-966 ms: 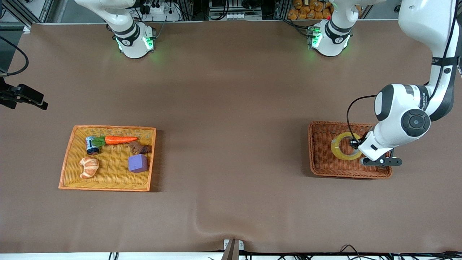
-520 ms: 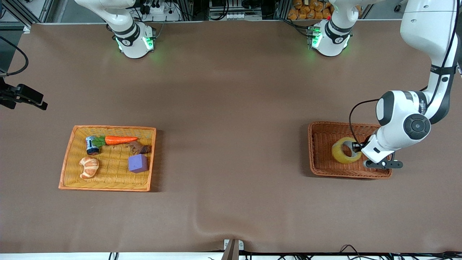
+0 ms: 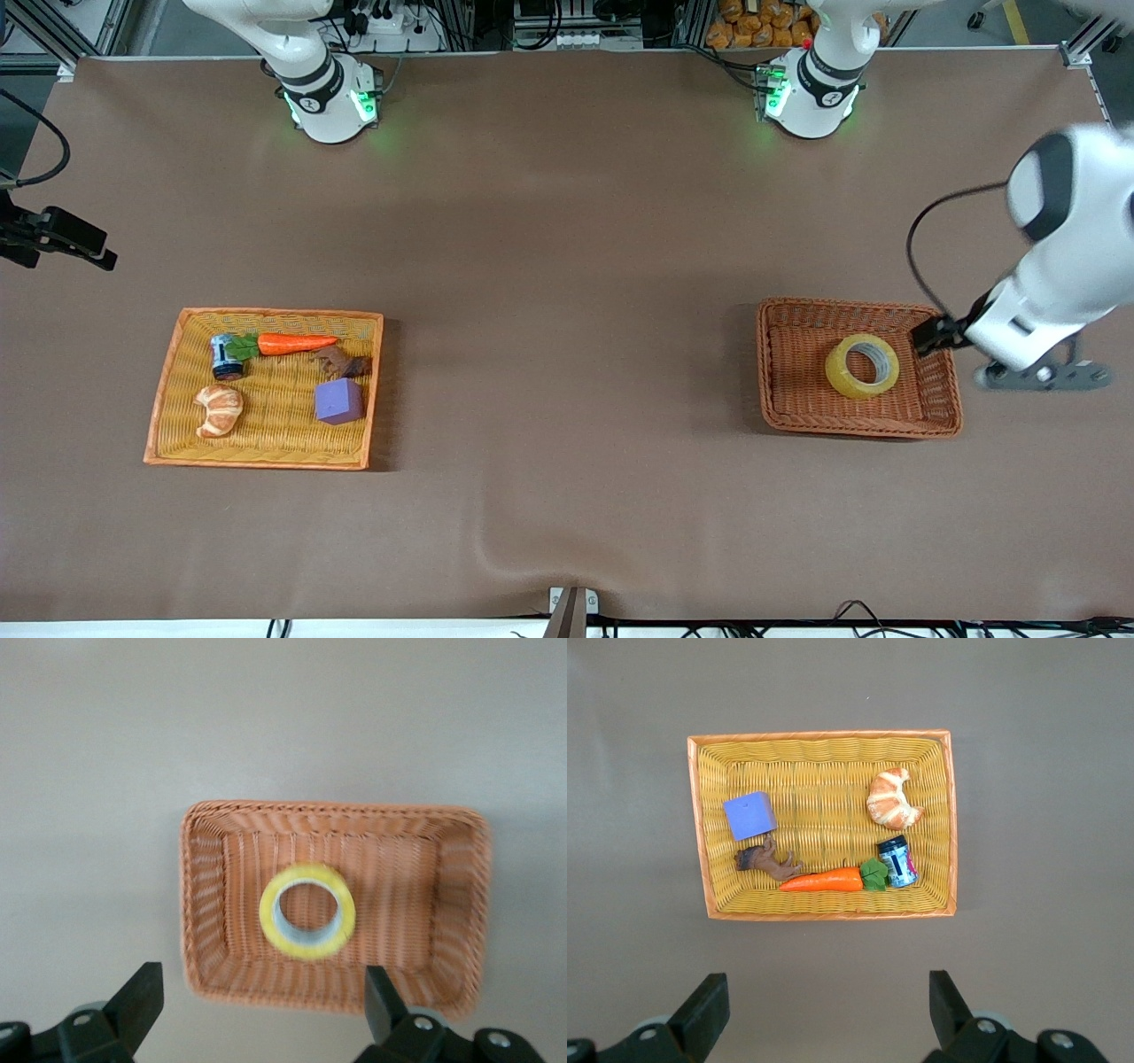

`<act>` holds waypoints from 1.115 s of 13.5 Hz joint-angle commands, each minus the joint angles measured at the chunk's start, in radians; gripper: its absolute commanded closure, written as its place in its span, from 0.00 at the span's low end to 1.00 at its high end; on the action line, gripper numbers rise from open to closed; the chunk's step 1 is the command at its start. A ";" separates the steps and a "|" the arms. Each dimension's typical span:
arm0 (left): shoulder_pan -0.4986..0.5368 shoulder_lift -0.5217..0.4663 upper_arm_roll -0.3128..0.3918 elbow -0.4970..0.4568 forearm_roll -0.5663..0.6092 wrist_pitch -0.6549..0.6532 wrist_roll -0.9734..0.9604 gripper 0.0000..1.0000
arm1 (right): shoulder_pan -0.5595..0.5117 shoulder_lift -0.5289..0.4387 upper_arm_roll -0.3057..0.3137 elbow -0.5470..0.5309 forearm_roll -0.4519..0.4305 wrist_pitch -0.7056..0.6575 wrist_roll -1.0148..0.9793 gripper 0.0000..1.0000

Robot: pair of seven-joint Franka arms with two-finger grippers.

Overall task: Transfer tape with both arms
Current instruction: 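Open the left gripper and lift it away from the basket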

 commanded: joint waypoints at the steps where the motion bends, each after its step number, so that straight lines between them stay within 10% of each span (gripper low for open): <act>1: 0.005 -0.055 -0.016 0.064 -0.064 -0.132 0.027 0.00 | -0.003 -0.006 0.005 -0.006 -0.005 0.000 -0.004 0.00; 15: -0.018 -0.203 0.008 0.018 -0.149 -0.261 0.093 0.00 | 0.014 0.002 0.004 0.008 -0.002 0.000 0.059 0.00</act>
